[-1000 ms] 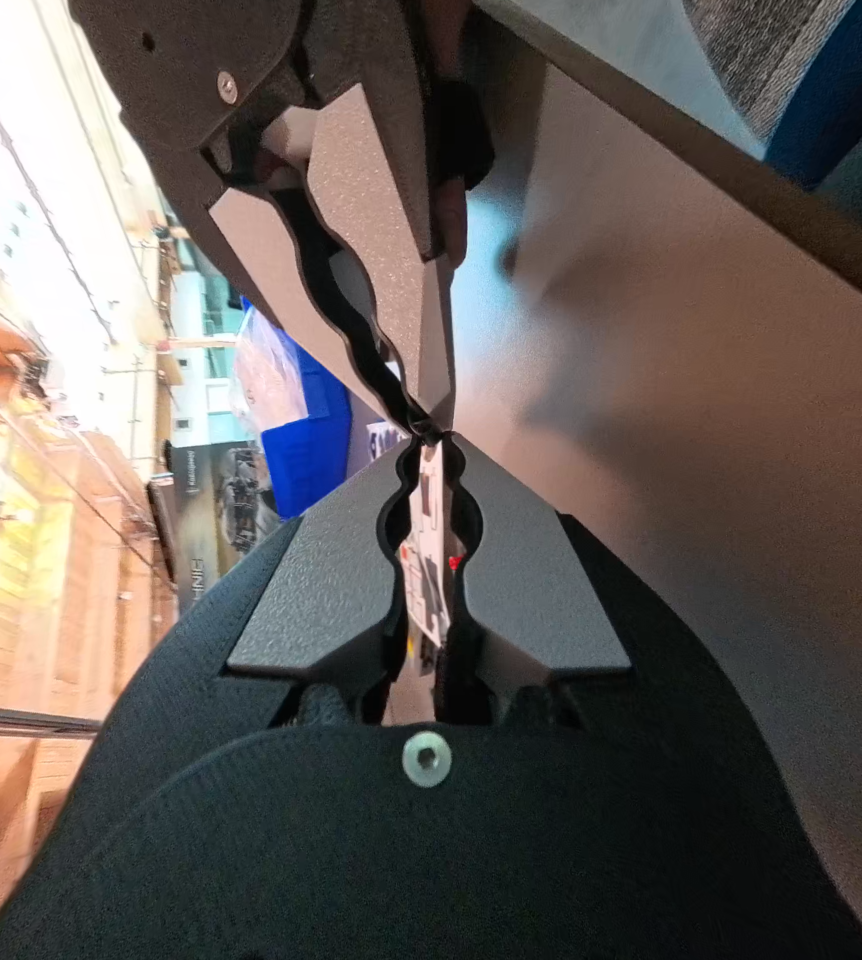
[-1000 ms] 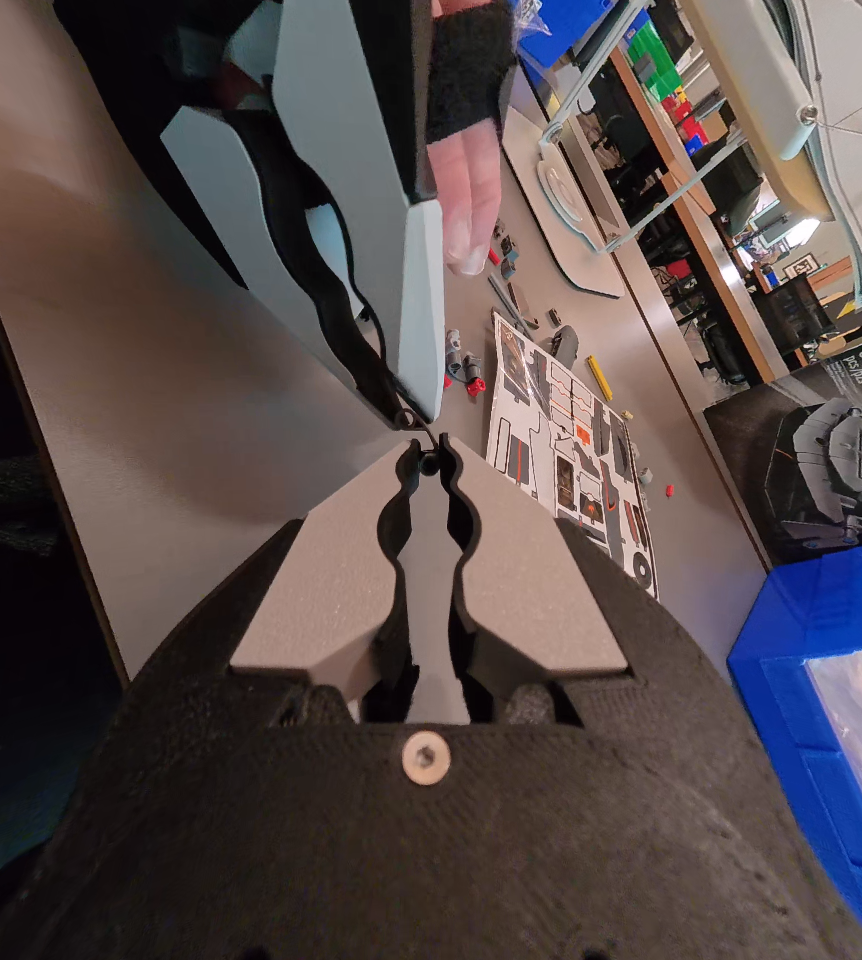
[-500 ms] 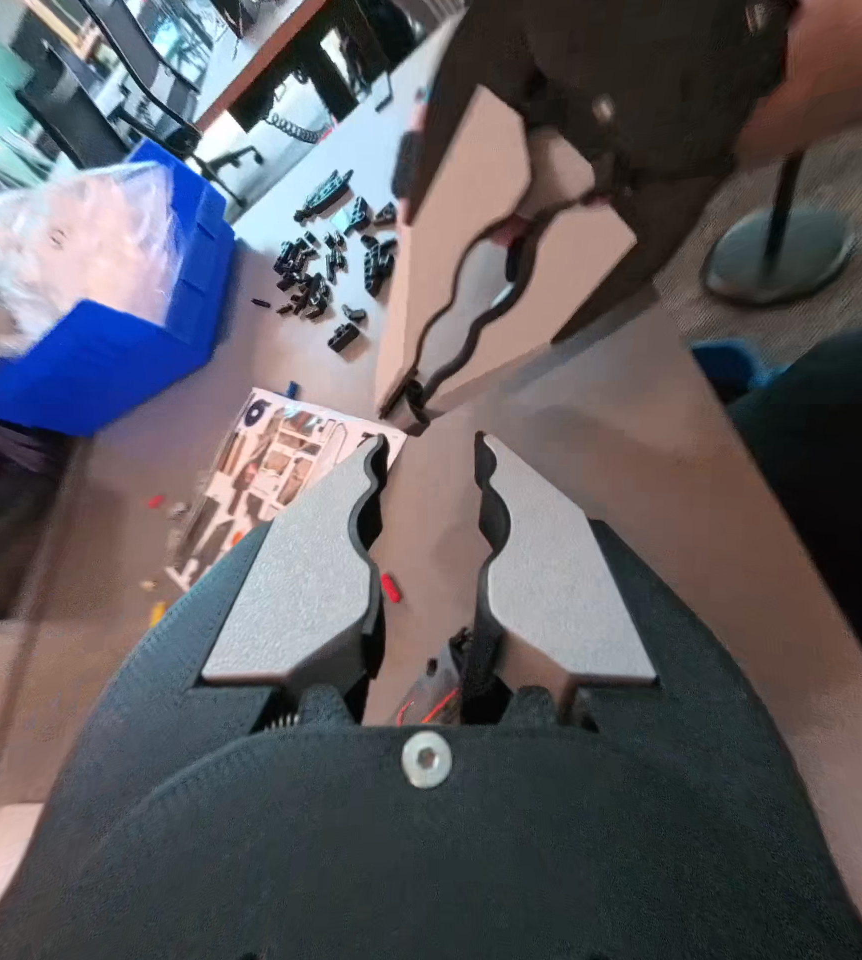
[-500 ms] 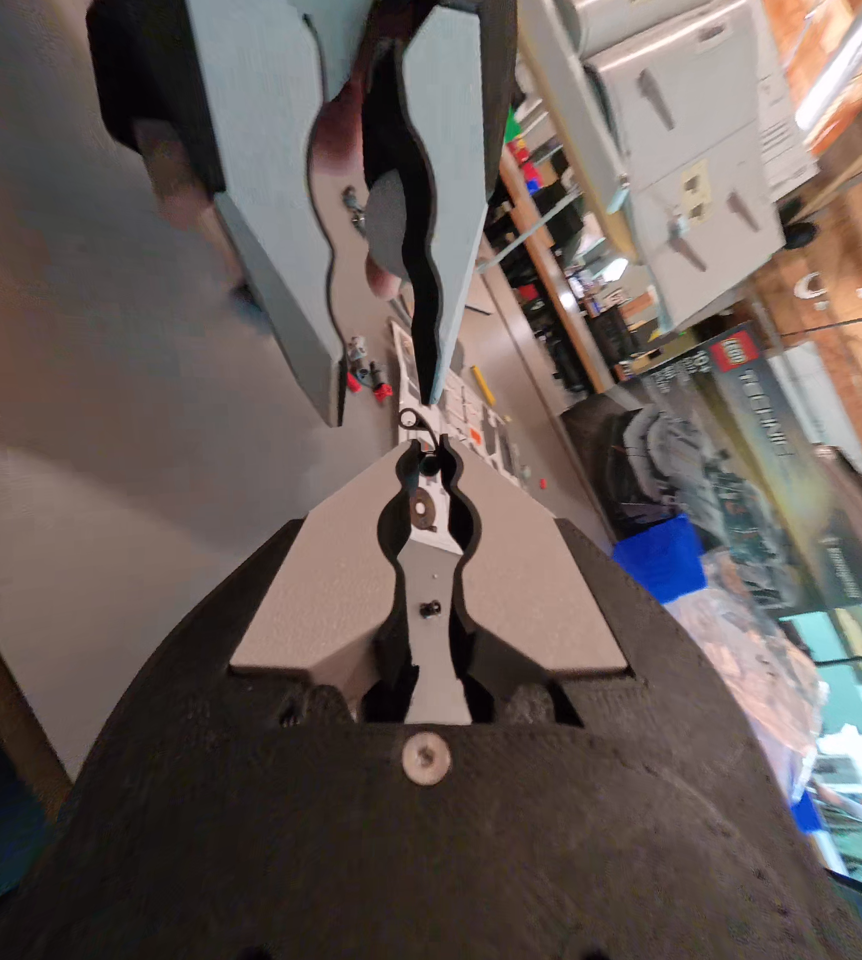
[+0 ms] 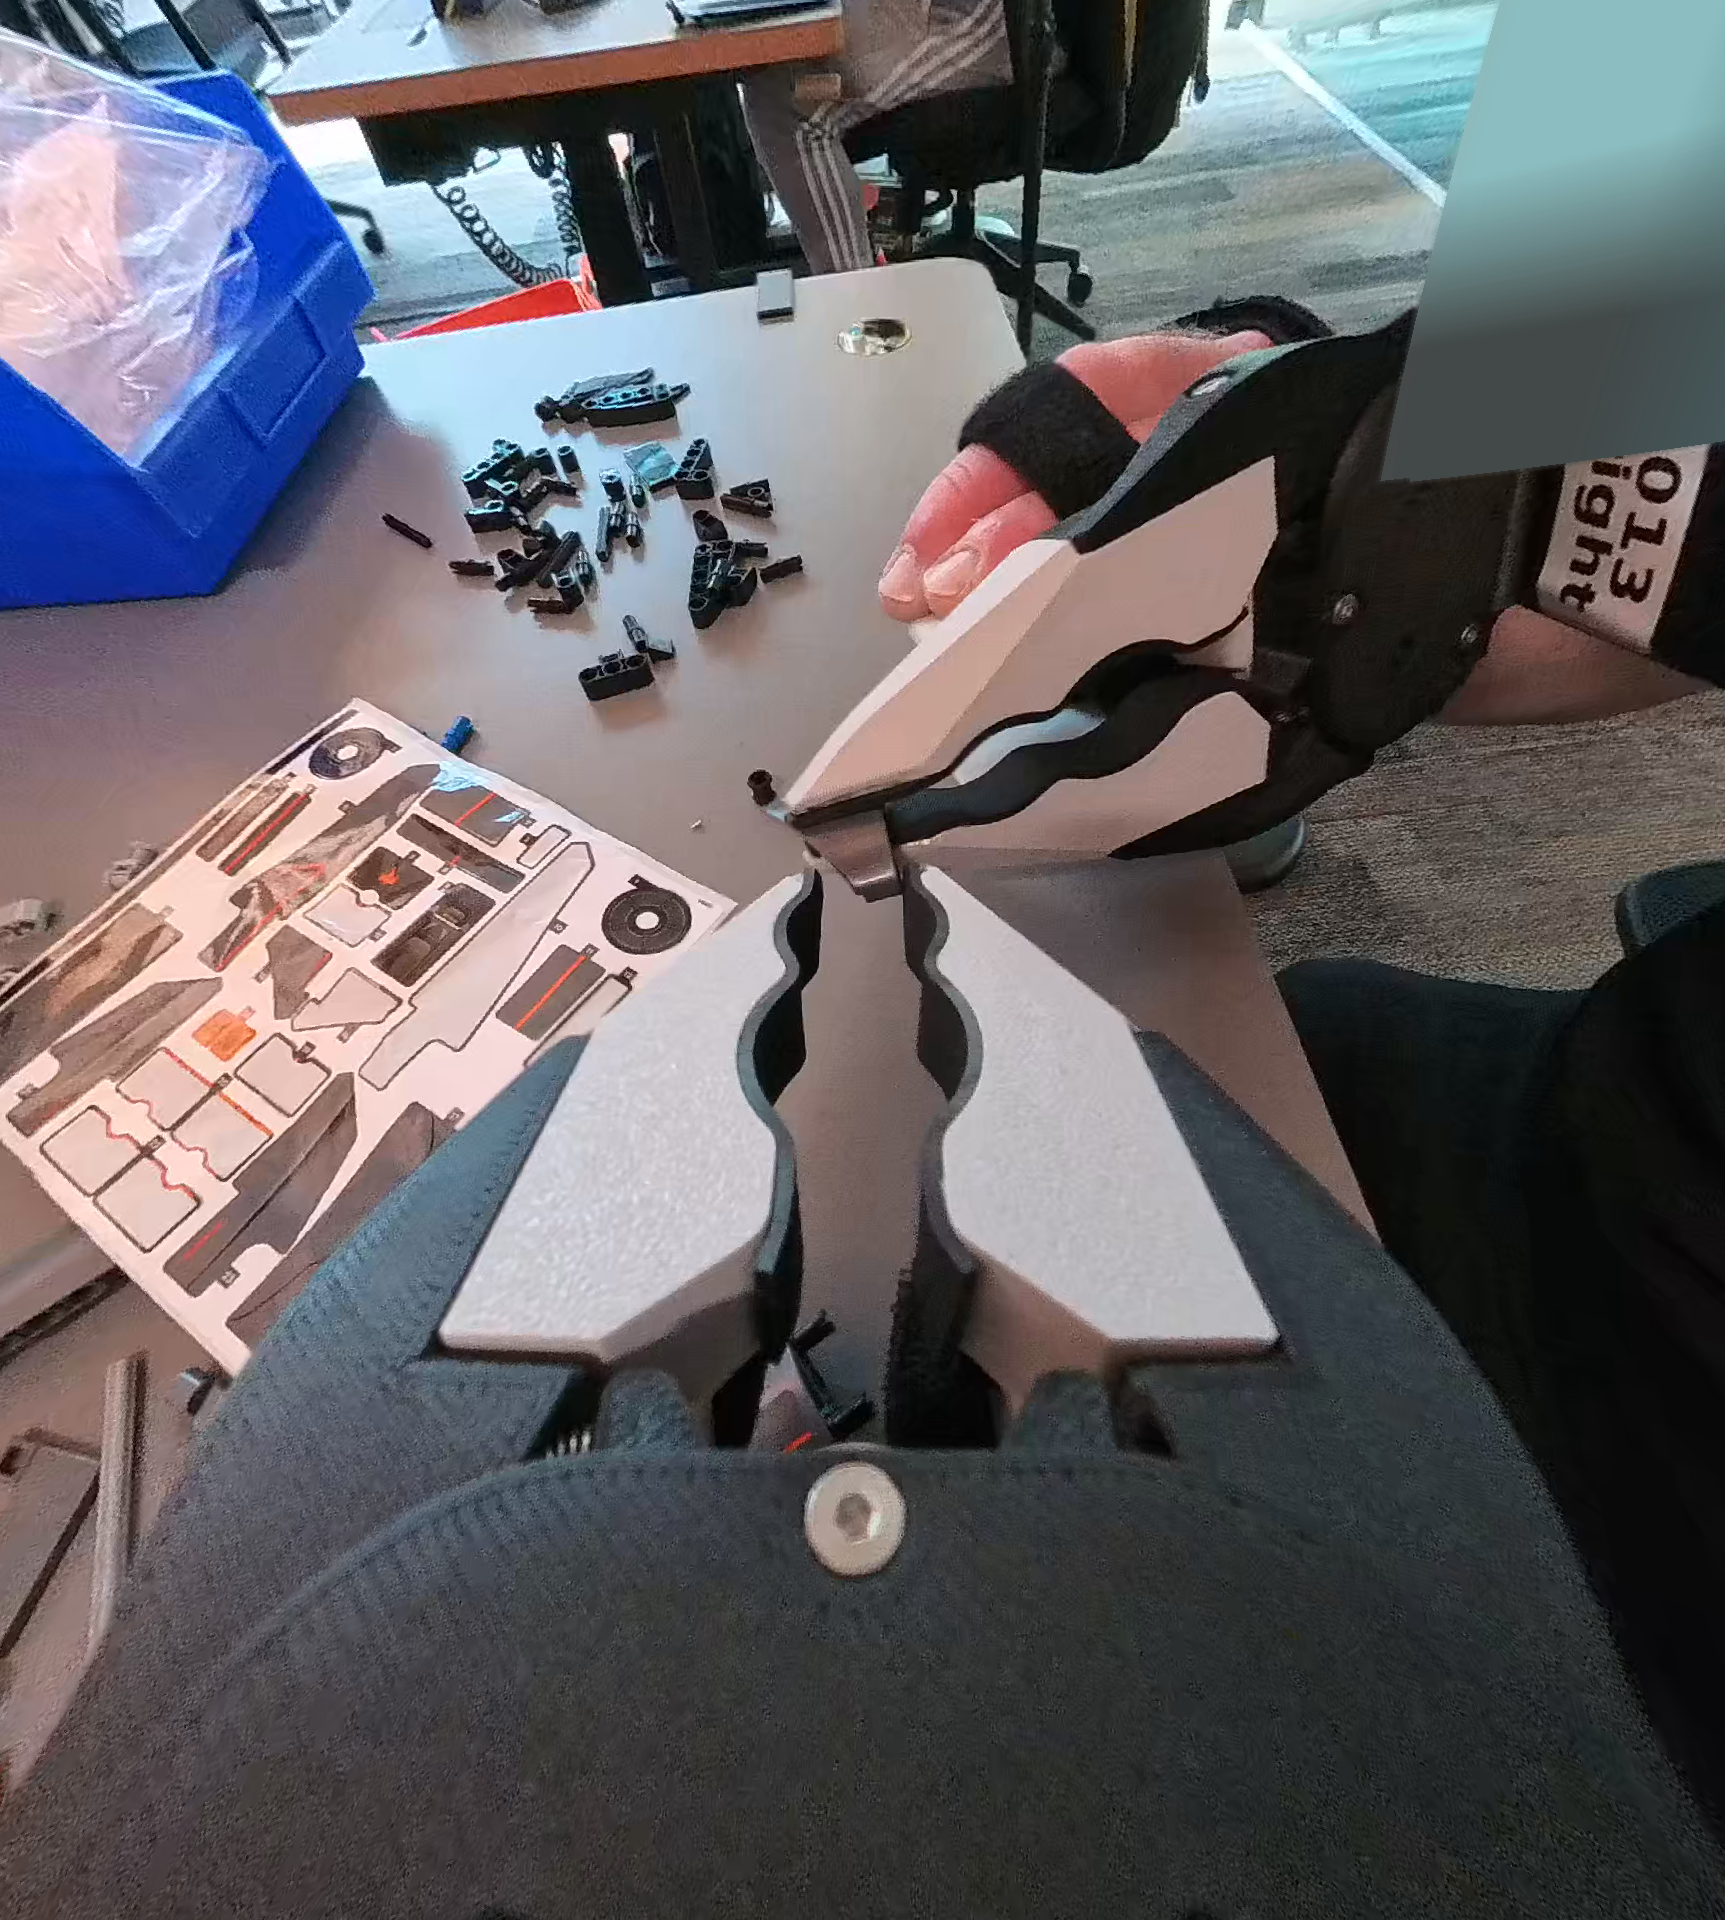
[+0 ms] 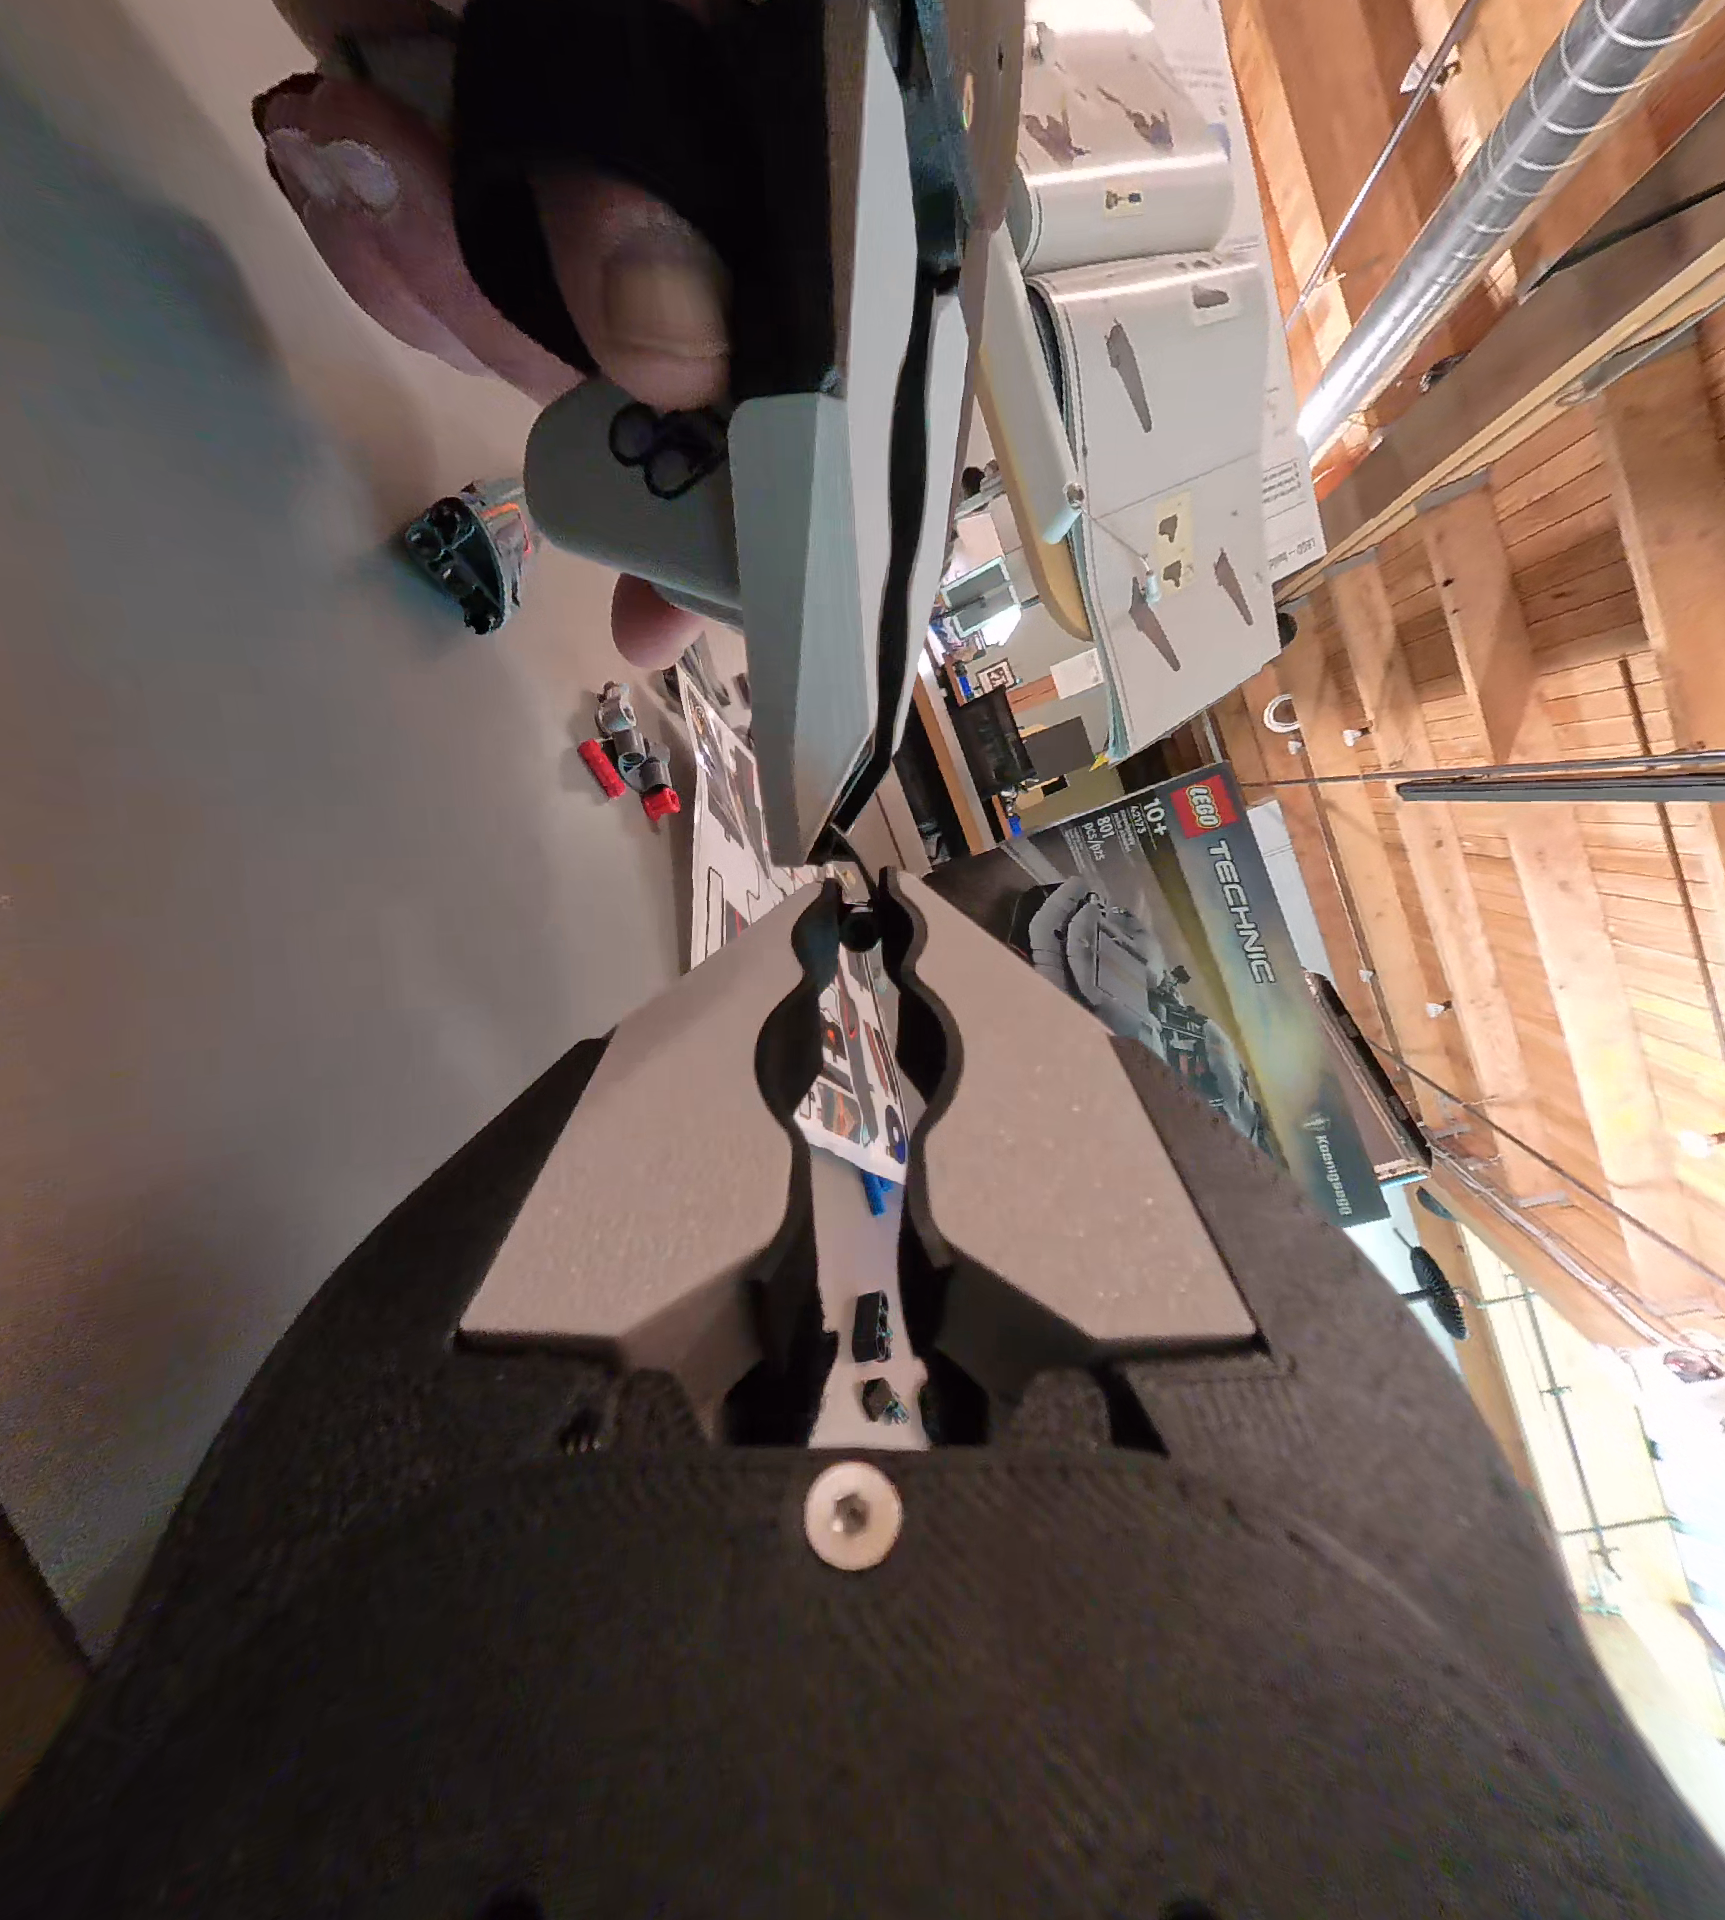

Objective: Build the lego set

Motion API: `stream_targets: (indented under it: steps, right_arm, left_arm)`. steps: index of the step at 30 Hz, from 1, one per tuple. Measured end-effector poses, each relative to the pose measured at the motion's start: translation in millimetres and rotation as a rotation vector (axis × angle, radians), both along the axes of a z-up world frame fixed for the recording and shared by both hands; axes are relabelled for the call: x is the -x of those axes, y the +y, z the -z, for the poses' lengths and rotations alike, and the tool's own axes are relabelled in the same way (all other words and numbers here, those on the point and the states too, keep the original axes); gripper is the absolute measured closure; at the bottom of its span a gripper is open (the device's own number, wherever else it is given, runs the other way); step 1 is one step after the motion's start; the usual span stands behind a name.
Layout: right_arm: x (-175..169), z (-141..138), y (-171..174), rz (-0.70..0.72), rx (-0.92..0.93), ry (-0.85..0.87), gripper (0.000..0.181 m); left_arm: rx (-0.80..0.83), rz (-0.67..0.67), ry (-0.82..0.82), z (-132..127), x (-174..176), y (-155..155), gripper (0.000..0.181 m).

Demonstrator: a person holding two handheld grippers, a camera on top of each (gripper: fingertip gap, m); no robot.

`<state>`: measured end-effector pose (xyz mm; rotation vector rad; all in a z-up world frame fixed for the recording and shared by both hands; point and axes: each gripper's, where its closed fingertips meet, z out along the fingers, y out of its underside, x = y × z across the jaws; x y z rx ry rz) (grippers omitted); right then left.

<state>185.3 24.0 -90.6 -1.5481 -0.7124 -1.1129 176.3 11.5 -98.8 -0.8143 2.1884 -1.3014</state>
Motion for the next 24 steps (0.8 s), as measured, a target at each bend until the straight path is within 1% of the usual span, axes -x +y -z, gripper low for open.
stream_targets:
  steps: [2, 7, 8, 11, 15, 18, 21, 24]
  right_arm:
    - [1, 0, 0, -0.001, 0.001, -0.014, 0.176]
    - [2, -1, 0, -0.005, -0.011, -0.019, 0.176]
    - [2, -1, 0, -0.003, -0.017, -0.017, 0.174]
    - [1, 0, 1, -0.009, -0.003, 0.025, 0.161]
    - [0, 1, -1, -0.041, 0.011, 0.12, 0.148]
    - [3, 0, -3, -0.104, 0.038, 0.228, 0.139]
    - [5, 8, -6, -0.176, 0.127, 0.369, 0.134]
    - [6, 18, -10, -0.225, 0.249, 0.509, 0.133]
  left_arm:
    - [0.006, 0.013, 0.008, 1, 1, -1, 0.172]
    - [-0.015, 0.012, -0.009, 3, 1, 0, 0.174]
    - [-0.03, 0.007, -0.02, 3, 0, 1, 0.175]
    - [-0.075, 0.005, -0.044, 5, 0, 2, 0.176]
    - [-0.129, 0.006, -0.069, 8, -1, 3, 0.176]
    - [-0.162, 0.013, -0.085, 8, -1, 5, 0.176]
    - [-0.257, 0.031, -0.128, 11, -1, 8, 0.176]
    - [-0.378, 0.098, -0.177, 16, 4, 4, 0.176]
